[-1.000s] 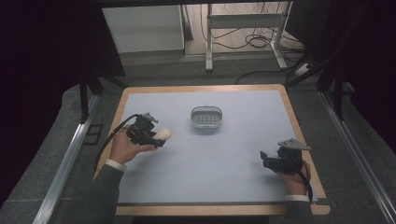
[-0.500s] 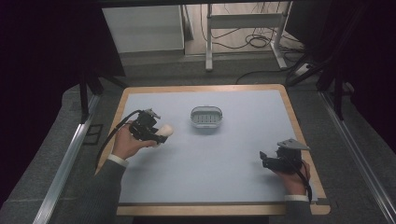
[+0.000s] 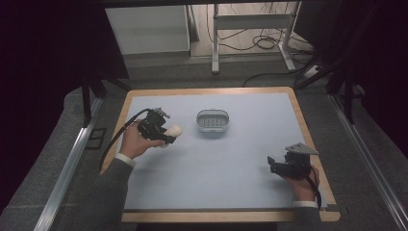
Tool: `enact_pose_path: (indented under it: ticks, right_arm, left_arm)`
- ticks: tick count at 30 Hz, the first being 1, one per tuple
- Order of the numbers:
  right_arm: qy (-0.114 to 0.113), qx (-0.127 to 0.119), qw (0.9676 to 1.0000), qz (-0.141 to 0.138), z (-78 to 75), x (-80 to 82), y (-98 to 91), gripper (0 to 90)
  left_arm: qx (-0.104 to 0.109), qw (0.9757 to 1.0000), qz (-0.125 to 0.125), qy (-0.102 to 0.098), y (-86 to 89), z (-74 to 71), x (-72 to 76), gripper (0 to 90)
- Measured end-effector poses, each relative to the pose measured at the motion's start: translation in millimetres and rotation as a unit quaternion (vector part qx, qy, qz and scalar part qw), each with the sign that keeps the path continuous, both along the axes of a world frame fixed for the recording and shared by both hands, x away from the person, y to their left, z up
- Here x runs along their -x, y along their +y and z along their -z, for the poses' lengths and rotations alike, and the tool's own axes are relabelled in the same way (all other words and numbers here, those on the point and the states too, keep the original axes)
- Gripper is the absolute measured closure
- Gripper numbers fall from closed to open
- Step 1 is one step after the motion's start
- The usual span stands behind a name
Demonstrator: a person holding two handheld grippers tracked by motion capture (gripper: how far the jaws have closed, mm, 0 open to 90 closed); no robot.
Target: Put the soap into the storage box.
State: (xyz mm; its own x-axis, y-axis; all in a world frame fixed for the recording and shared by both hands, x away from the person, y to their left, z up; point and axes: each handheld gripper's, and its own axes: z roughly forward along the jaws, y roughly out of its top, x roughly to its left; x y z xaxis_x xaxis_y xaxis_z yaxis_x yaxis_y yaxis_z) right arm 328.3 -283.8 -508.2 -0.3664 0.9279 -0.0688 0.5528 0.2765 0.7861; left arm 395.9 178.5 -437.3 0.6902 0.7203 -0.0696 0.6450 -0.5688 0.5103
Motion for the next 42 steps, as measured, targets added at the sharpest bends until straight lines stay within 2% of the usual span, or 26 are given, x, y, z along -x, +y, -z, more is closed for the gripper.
enact_pose_path:
  ticks: [15,24,31,42]
  right_arm:
    - [0.0,0.0,1.0,-0.001,0.4,-0.2,-0.9,10.7]
    - [0.0,0.001,1.0,0.0,1.3,-0.4,-0.7,10.7]
    - [0.0,0.0,1.0,0.0,1.5,-0.4,-0.9,10.7]
    - [0.001,0.001,1.0,0.0,2.3,-0.8,-1.5,10.7]
  left_arm:
    - [-0.012,0.9998,0.019,-0.002,-21.5,-2.9,-12.9,49.5]
    - [-0.007,0.9996,0.024,-0.011,-33.9,-10.8,-21.1,49.5]
    - [-0.014,0.9994,0.031,-0.004,-40.4,-11.3,-31.3,49.5]
    - [0.01,0.9994,0.032,0.007,-44.3,-8.8,-44.8,49.5]
